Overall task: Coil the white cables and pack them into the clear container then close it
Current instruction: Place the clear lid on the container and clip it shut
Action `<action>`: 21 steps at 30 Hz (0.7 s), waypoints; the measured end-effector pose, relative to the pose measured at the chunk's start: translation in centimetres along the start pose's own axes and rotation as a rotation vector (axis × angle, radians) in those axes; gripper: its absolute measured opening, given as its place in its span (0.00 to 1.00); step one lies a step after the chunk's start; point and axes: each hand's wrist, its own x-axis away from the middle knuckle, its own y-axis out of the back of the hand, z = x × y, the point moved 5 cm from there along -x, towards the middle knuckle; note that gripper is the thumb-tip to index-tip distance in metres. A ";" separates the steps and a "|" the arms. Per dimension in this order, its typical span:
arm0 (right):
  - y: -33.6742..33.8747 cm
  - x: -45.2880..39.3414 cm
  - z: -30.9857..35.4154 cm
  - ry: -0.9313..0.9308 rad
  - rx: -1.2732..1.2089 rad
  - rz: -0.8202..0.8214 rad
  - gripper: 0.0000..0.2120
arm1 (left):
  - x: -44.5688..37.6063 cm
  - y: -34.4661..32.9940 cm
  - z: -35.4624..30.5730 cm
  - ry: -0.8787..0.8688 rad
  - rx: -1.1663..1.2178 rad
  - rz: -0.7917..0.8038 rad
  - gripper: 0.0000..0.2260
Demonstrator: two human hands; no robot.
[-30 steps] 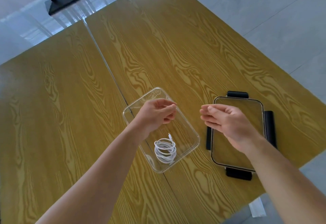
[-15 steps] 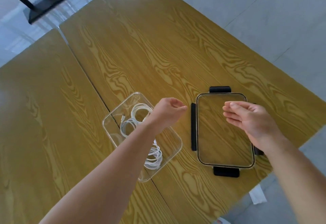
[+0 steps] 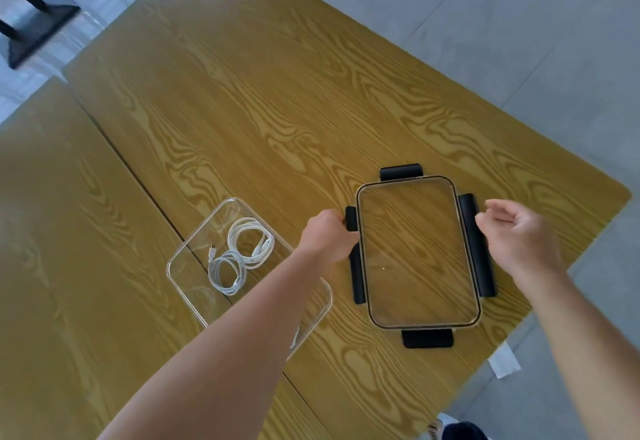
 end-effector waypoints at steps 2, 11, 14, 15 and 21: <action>-0.2 0.0 -0.7 -0.022 0.027 0.014 0.17 | -0.1 -0.6 0.0 0.035 0.053 0.029 0.09; -2.1 -0.1 -2.1 -0.077 0.176 0.101 0.23 | -0.7 -2.0 0.3 0.102 0.136 0.022 0.06; -2.3 -0.1 -2.1 -0.067 0.205 0.096 0.21 | -0.6 -2.0 0.4 0.105 0.168 0.049 0.06; -2.2 -0.1 -2.0 -0.069 0.199 0.096 0.20 | -0.5 -1.9 0.3 0.106 0.192 0.057 0.05; -1.3 -0.1 -1.3 -0.043 0.103 0.049 0.16 | -0.1 -1.3 -0.2 0.096 0.353 0.073 0.06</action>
